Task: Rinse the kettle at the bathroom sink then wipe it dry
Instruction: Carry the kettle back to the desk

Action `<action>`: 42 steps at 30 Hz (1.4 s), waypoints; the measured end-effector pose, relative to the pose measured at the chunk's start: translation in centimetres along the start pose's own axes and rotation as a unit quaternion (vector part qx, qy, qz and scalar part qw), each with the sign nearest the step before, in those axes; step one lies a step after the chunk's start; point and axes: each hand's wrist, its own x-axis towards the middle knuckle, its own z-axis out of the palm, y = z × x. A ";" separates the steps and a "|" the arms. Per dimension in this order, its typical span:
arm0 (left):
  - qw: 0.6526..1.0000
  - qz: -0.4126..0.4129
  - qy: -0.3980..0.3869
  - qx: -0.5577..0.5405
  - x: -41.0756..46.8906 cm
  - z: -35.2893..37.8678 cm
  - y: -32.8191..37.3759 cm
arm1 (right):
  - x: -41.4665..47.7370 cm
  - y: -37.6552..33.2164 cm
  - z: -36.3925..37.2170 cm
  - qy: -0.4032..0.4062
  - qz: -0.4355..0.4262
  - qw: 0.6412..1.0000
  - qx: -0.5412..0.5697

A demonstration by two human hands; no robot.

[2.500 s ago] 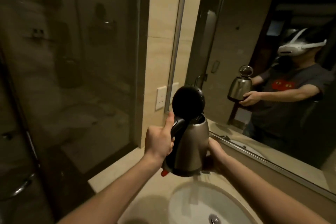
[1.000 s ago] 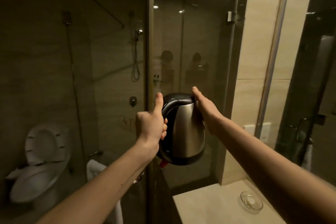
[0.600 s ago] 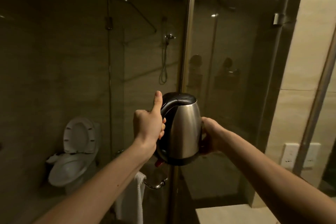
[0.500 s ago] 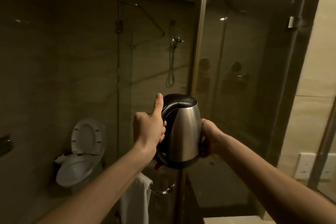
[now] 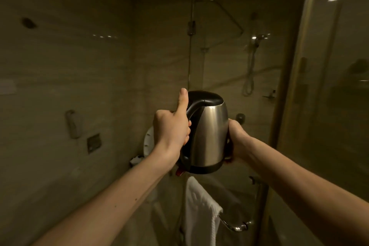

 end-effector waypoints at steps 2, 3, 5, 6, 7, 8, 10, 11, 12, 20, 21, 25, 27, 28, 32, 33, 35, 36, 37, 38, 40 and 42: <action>0.999 0.012 0.040 0.015 0.4 -0.4 0.1 | 1.0 -0.7 1.5 -0.039 -0.010 0.999 -0.003; 0.998 0.015 0.062 0.024 0.5 -0.7 0.1 | 1.3 -0.9 2.3 -0.057 -0.009 0.998 -0.002; 0.994 0.019 0.105 0.036 0.6 -1.2 0.4 | 2.0 -1.2 3.8 -0.102 -0.009 0.995 -0.001; 0.991 0.020 0.123 0.041 0.6 -1.5 0.6 | 2.3 -1.4 4.6 -0.122 -0.013 0.992 0.000; 0.988 0.022 0.144 0.046 0.6 -1.7 0.7 | 2.4 -1.5 5.4 -0.142 -0.016 0.990 -0.001; 0.984 0.026 0.169 0.051 0.5 -2.0 0.8 | 2.4 -1.5 6.2 -0.165 -0.018 0.986 -0.003; 0.974 0.030 0.214 0.059 0.2 -2.6 1.1 | 2.3 -1.4 7.8 -0.208 -0.014 0.978 -0.009; 0.969 0.030 0.237 0.066 0.0 -3.0 1.3 | 2.3 -1.4 8.8 -0.231 -0.013 0.973 -0.011; 0.963 0.030 0.258 0.072 -0.1 -3.5 1.4 | 2.2 -1.3 9.7 -0.253 -0.012 0.967 -0.013; 0.909 0.047 0.394 0.128 -2.6 -9.2 3.2 | -1.6 0.1 19.1 -0.401 0.019 0.915 -0.032; 0.901 0.050 0.409 0.132 -3.0 -10.0 3.6 | -2.4 0.2 20.2 -0.416 0.019 0.909 -0.032; 0.871 0.074 0.461 0.152 -4.9 -14.3 5.4 | -6.3 0.6 25.6 -0.472 0.013 0.881 -0.038; 0.859 0.086 0.479 0.158 -6.0 -16.5 6.5 | -8.5 0.8 28.4 -0.500 0.011 0.865 -0.039; 0.852 0.092 0.487 0.165 -6.5 -17.6 7.0 | -9.5 1.0 29.9 -0.512 0.008 0.858 -0.039; 0.831 0.114 0.505 0.202 -8.5 -22.0 8.4 | -13.4 2.1 34.6 -0.550 -0.002 0.834 -0.045; 0.827 0.116 0.510 0.208 -9.0 -23.0 8.6 | -14.2 2.4 35.5 -0.559 -0.002 0.828 -0.042; 0.814 0.122 0.527 0.214 -9.8 -24.7 9.1 | -15.6 2.9 37.4 -0.580 -0.010 0.813 -0.038; 0.805 0.125 0.538 0.214 -10.1 -25.5 9.3 | -16.3 3.1 38.4 -0.589 -0.013 0.807 -0.039; 0.798 0.126 0.549 0.216 -10.4 -26.2 9.5 | -16.9 3.3 39.3 -0.597 -0.013 0.802 -0.040; 0.791 0.126 0.558 0.219 -10.6 -26.9 9.7 | -17.5 3.5 40.2 -0.605 -0.013 0.795 -0.042; 0.781 0.126 0.570 0.223 -10.9 -28.1 10.0 | -18.5 3.8 41.6 -0.622 -0.013 0.782 -0.049; 0.769 0.128 0.583 0.229 -10.9 -29.1 10.3 | -19.2 3.9 42.8 -0.633 -0.006 0.773 -0.053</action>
